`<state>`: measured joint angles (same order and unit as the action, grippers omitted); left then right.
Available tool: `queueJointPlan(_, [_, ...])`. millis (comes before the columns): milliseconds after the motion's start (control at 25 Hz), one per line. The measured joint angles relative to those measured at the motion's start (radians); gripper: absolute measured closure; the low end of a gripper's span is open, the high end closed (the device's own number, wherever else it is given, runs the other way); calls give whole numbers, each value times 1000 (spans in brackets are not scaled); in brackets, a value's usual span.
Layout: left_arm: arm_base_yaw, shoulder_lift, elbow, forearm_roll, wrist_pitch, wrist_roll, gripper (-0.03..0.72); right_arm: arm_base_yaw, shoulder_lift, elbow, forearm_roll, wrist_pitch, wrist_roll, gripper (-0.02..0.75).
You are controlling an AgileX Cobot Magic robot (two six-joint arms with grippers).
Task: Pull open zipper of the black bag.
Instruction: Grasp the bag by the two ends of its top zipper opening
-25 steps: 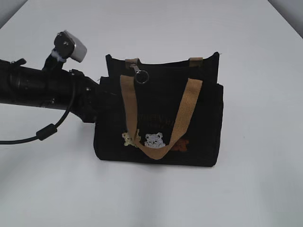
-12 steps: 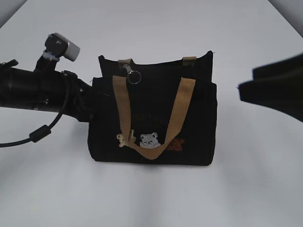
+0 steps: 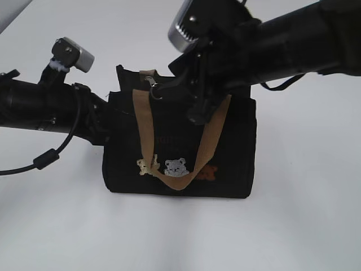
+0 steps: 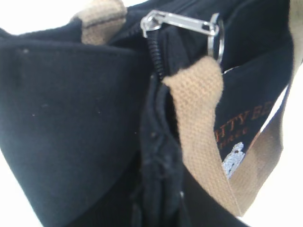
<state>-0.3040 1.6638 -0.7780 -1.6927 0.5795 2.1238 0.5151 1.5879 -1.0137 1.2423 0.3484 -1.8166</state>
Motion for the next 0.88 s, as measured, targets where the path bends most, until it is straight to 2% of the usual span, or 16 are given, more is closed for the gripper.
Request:
queueJointPlan(360, [0, 0, 0, 0, -4, 0, 623, 83, 139, -53, 1, -169, -36, 373])
queueJointPlan(400, [0, 0, 0, 0, -4, 0, 623, 91, 141, -53, 1, -181, -36, 392])
queueJointPlan(480, [0, 0, 0, 0, -5, 0, 623, 100, 141, -53, 2, -192, -30, 499])
queueJointPlan(520, [0, 0, 0, 0, -6, 0, 623, 101, 141, -53, 4, -194, -9, 515])
queueJointPlan(760, [0, 0, 0, 0, -5, 0, 623, 78, 92, -53, 6, -174, 183, 514])
queueJointPlan(880, [0, 0, 0, 1, 2, 0, 623, 4, 41, -53, 3, -73, 299, 517])
